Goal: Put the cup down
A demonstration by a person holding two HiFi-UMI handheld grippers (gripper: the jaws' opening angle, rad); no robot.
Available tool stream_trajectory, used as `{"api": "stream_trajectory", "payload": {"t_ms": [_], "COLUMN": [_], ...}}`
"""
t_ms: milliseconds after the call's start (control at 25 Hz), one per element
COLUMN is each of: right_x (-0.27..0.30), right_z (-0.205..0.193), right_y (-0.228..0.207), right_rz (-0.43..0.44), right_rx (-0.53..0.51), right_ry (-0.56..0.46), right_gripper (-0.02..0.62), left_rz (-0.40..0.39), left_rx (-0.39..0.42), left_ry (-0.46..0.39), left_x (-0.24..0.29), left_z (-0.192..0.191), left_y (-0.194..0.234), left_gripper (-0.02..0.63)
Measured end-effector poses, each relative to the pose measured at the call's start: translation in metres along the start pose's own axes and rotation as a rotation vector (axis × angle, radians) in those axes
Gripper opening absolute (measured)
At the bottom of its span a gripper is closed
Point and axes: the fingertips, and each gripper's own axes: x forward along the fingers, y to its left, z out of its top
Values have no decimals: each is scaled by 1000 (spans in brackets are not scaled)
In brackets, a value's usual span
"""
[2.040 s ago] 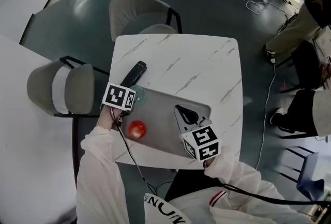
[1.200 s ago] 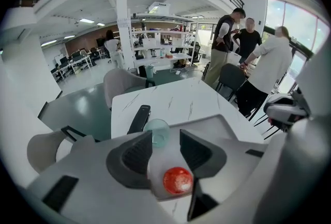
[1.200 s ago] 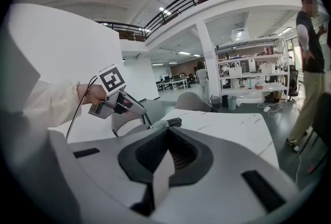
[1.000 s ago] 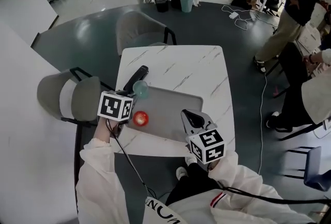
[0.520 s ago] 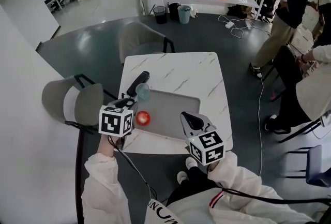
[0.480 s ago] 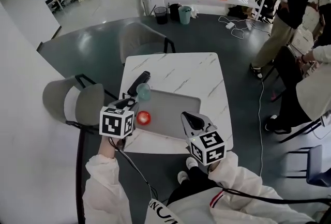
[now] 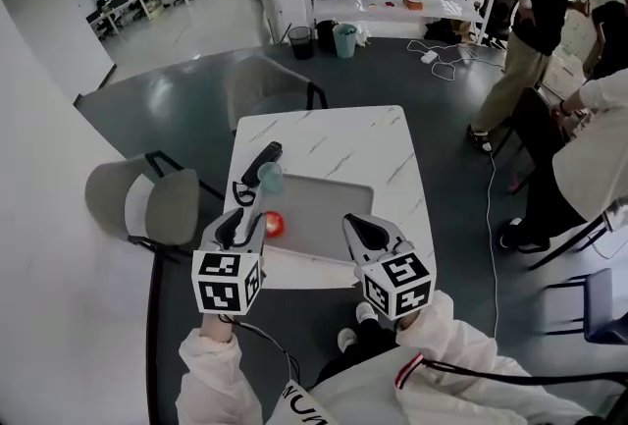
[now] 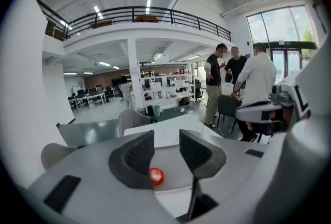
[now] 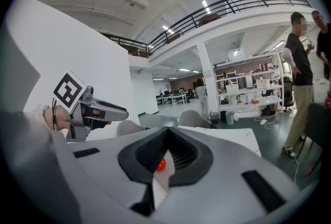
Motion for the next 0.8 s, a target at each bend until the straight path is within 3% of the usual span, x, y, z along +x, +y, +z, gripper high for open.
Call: {"api": "stream_trajectory", "payload": {"t_ms": [240,440,800], "right_x": [-21,-34,-46], "right_z": [15,22,15], "right_y": [13,15,17], "right_rz": [16,29,65], "right_rx": [4,-3,-43], "right_ry": [-41,-48,-25], "right_gripper": [2,1,1], "left_rz": [36,110,167], "left_rx": [-72,-59,-118], "left_ry": [-109,-187,-258], "left_x": [-33,-55,-71], "left_z": [3,7,-5], "left_y": [-20,-36,-60], "left_gripper": [158,156,134]}}
